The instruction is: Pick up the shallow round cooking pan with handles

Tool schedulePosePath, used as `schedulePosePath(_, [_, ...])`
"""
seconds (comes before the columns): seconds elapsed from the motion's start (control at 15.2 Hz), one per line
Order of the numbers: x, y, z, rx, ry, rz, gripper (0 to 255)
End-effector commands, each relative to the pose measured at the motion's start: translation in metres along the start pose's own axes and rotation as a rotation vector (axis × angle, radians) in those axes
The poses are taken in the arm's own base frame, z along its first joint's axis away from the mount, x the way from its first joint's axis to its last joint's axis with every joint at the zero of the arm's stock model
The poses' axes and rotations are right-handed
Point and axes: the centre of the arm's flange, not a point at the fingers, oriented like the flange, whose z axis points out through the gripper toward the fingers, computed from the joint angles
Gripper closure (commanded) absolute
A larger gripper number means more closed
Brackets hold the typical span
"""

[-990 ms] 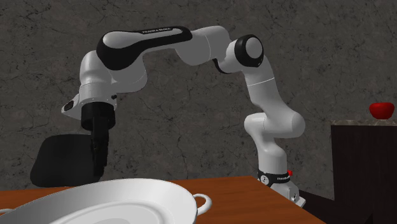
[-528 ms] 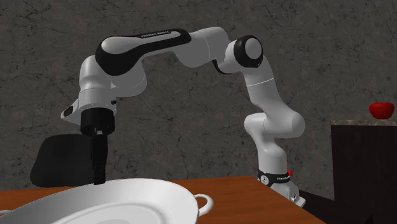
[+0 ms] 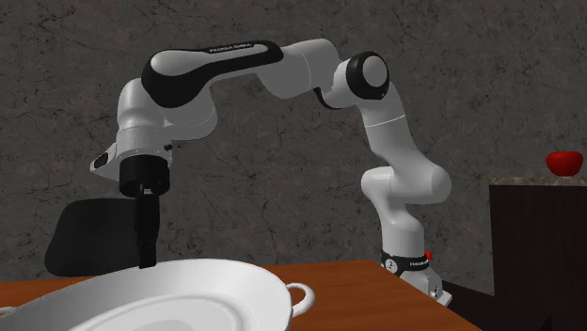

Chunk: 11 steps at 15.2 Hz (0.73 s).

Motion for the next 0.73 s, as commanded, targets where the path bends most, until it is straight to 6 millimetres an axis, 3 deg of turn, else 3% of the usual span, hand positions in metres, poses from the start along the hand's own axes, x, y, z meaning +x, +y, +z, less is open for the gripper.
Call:
schedulePosePath(0.0, [0.0, -0.004, -0.008, 0.0, 0.001, 0.001, 255])
schedulePosePath(0.66, [-0.002, -0.027, -0.056, 0.0, 0.001, 0.001, 255])
